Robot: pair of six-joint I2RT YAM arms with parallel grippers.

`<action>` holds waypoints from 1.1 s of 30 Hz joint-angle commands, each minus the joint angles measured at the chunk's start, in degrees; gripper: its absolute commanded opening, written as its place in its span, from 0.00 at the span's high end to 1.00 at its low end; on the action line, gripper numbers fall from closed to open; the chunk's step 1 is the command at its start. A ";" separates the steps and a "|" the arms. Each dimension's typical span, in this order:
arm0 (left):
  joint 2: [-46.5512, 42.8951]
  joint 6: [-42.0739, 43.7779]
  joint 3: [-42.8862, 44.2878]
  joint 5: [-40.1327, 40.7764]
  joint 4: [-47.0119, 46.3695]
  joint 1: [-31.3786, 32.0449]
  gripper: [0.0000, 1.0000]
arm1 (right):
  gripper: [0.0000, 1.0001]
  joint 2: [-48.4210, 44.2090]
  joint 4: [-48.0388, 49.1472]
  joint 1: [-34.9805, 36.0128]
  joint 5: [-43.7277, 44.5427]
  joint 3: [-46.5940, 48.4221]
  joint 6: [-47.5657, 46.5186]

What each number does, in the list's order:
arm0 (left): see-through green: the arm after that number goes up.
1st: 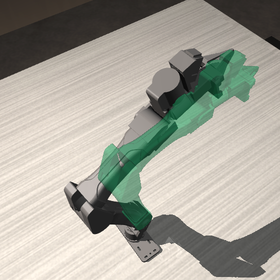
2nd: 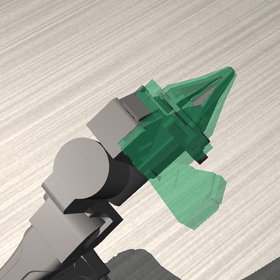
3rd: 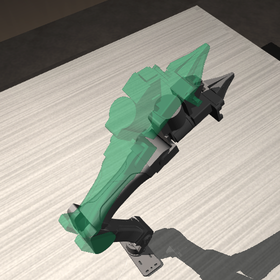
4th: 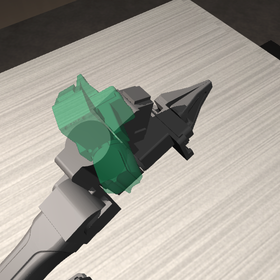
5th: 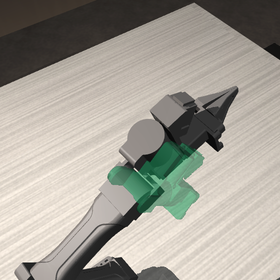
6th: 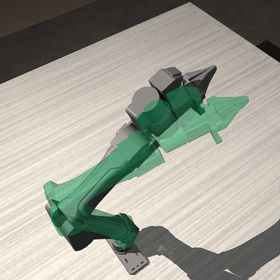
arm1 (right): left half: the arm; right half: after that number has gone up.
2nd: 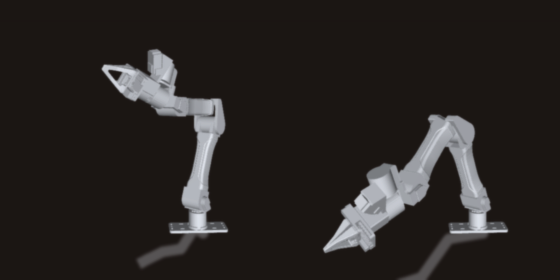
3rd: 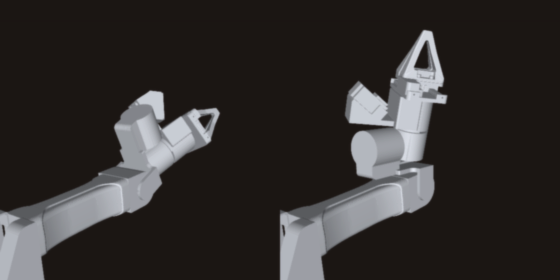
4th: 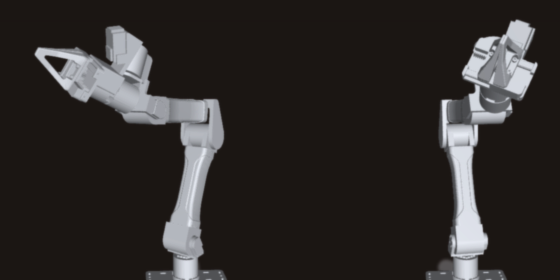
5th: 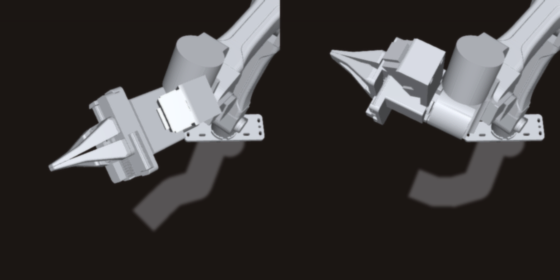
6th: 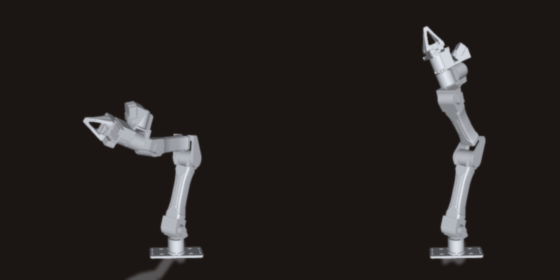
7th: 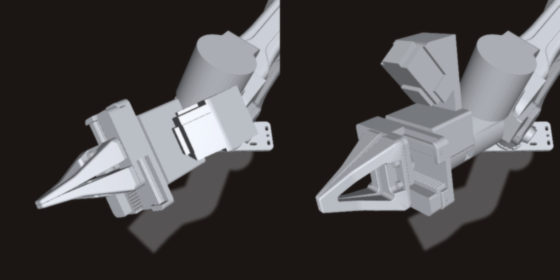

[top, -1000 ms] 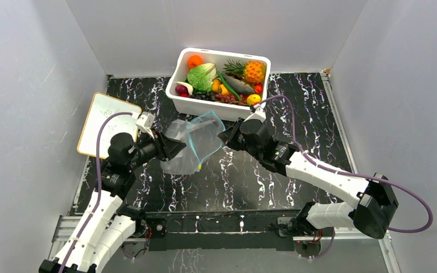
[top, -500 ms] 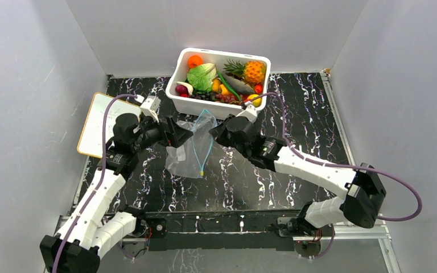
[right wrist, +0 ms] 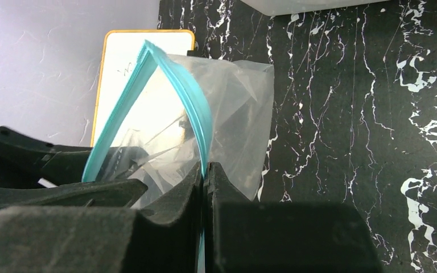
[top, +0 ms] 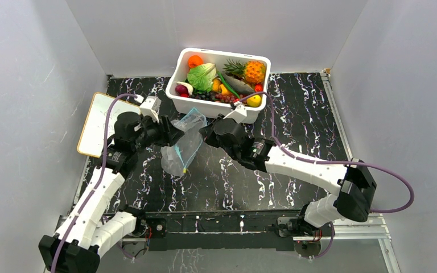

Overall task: Place the food in the zip-top bag and seal the zipper
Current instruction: Open the zipper of the food storage bag at the center of the board.

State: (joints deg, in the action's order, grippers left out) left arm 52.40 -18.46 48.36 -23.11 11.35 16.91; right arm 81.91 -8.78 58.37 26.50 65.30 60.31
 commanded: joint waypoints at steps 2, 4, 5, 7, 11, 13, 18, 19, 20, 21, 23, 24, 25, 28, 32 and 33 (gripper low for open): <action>-3.36 5.61 3.86 8.13 5.48 0.24 0.84 | 1.00 -0.84 5.01 0.08 2.10 -0.40 -1.02; -4.21 6.66 4.05 9.33 5.06 0.26 1.00 | 1.00 -1.39 4.38 0.07 2.21 -1.99 -1.31; -4.56 7.05 4.21 10.28 4.96 0.28 1.00 | 1.00 -1.78 3.93 0.05 2.73 -2.65 -1.41; -5.21 7.95 4.76 12.32 4.72 0.30 1.00 | 1.00 -2.68 2.87 0.06 4.38 -5.29 -0.98; -6.58 9.31 3.18 13.14 0.55 0.24 1.00 | 1.00 -4.34 3.50 0.06 5.01 -9.81 -0.21; -7.10 9.76 1.05 11.43 -2.09 0.28 1.00 | 1.00 -4.84 6.14 0.08 2.83 -10.79 -2.24; -7.65 8.59 -2.54 8.50 -4.22 0.30 1.00 | 0.82 -4.96 8.78 0.08 -3.43 -7.65 -10.86; -8.04 8.57 -3.37 7.86 -4.72 0.24 1.00 | 0.78 -5.19 8.15 0.08 -3.81 -6.65 -12.78; -8.55 8.49 -4.24 7.44 -5.24 0.26 1.00 | 0.74 -5.64 7.59 0.08 -3.93 -5.87 -14.88; -9.05 8.44 -4.95 7.23 -5.49 0.26 1.00 | 0.71 -6.23 7.25 0.08 -3.92 -5.21 -16.61; -10.07 8.30 -6.45 7.48 -6.00 0.24 1.00 | 0.60 -7.46 6.85 -0.01 -4.18 -4.44 -21.20; -10.46 8.27 -7.21 7.48 -6.27 0.23 1.00 | 0.54 -7.81 6.43 -0.09 -4.42 -4.02 -24.45; -10.88 8.41 -7.99 6.89 -6.49 0.23 1.00 | 0.49 -8.08 5.77 -0.17 -4.52 -3.25 -26.57; -11.91 8.66 -10.54 4.28 -8.08 0.27 1.00 | 0.42 -8.73 4.44 -0.38 -5.04 -1.88 -33.29; -12.15 9.35 -11.36 3.78 -7.15 0.25 1.00 | 0.31 -8.81 2.40 -1.86 -4.53 1.24 -42.38; -12.19 9.41 -11.34 3.79 -7.10 0.27 1.00 | 0.29 -8.30 1.51 -2.93 -4.29 2.63 -44.46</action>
State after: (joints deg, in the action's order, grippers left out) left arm 41.06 -10.20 37.12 -17.34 6.02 17.26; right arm 74.43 -5.91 57.84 21.43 62.37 28.56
